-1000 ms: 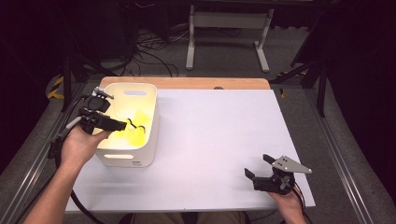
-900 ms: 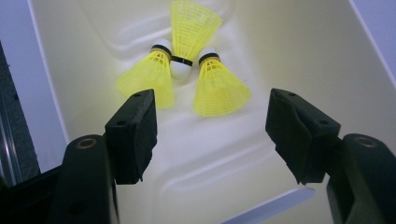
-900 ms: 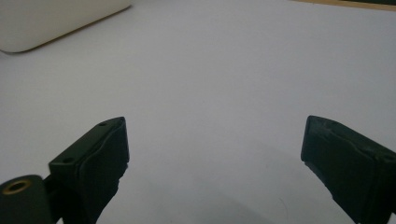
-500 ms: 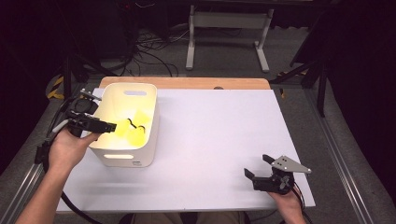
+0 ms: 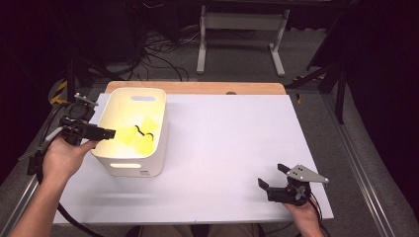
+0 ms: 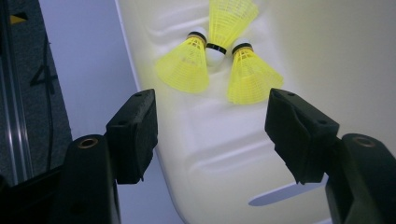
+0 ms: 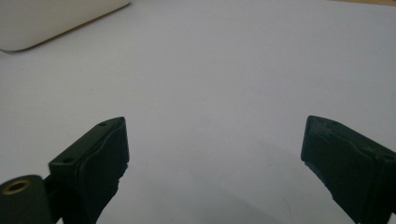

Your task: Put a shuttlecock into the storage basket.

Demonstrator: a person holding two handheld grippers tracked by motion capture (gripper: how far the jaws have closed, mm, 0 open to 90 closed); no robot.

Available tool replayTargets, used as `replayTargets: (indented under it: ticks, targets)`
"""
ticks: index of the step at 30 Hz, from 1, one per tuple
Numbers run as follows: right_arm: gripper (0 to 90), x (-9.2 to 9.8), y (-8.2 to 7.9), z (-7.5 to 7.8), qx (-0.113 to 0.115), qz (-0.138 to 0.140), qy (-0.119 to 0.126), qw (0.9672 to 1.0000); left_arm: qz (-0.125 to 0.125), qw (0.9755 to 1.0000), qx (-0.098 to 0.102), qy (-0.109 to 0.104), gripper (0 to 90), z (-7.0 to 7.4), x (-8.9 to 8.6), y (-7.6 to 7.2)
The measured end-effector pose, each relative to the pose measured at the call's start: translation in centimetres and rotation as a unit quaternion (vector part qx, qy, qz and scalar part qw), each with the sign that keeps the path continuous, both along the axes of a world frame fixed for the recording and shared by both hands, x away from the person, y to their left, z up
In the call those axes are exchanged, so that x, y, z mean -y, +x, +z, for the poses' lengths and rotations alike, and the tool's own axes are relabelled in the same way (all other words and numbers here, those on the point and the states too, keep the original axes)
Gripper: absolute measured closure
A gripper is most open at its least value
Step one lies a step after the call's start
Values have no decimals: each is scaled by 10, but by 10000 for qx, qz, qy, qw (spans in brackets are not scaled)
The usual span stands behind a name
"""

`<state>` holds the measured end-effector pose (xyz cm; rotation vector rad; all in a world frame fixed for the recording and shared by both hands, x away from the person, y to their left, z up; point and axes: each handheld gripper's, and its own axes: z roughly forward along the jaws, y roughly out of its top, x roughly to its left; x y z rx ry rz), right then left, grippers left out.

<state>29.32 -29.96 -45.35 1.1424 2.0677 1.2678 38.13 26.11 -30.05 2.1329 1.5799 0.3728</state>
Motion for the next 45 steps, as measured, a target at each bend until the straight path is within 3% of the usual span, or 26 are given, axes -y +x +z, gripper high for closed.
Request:
replayTargets:
  ticks: [27,45]
  targets:
    - [82,-2,2,-1,-38,19,-13,10000,517,9985,13,-172,357,-6,-45,-11]
    - [81,-2,2,-1,-34,19,-11,10000,687,9971,140,-297,355,-11,-57,-21]
